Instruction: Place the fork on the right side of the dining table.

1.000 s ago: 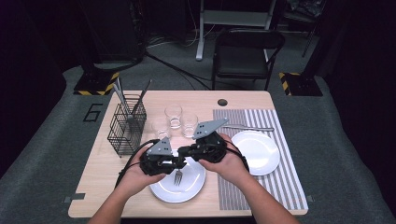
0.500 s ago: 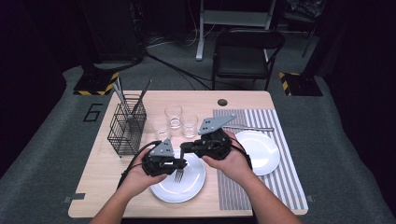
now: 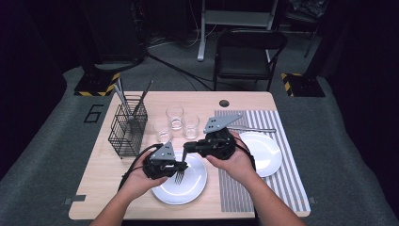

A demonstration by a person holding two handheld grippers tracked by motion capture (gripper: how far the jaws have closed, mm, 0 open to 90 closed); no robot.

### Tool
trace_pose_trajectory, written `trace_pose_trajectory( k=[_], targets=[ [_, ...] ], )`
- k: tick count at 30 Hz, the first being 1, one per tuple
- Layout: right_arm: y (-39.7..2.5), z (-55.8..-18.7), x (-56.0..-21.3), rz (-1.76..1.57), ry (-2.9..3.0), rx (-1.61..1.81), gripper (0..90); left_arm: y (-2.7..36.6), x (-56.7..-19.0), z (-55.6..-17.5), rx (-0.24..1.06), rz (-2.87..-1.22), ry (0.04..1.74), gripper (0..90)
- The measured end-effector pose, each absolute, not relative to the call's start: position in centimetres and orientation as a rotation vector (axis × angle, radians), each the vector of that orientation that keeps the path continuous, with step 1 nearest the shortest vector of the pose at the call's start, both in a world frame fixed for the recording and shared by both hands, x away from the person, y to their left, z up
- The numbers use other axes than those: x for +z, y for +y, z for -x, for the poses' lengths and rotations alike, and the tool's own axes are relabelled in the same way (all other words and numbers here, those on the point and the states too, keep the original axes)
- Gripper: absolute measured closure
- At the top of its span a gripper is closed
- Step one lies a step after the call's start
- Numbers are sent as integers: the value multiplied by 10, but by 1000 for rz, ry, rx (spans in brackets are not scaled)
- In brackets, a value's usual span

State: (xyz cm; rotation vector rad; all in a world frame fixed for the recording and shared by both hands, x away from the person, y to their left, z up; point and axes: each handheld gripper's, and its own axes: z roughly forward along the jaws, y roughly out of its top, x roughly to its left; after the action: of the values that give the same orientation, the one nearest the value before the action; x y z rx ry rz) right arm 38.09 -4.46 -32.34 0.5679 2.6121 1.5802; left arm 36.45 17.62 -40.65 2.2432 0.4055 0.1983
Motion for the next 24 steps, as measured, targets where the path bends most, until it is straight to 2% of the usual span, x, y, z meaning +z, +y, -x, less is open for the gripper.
trace_pose_trajectory(
  k=[24],
  targets=[
    [-49,-388,-328,-589,2670,1616,835,178,-402,-362,195,-2294,347,868]
  ],
)
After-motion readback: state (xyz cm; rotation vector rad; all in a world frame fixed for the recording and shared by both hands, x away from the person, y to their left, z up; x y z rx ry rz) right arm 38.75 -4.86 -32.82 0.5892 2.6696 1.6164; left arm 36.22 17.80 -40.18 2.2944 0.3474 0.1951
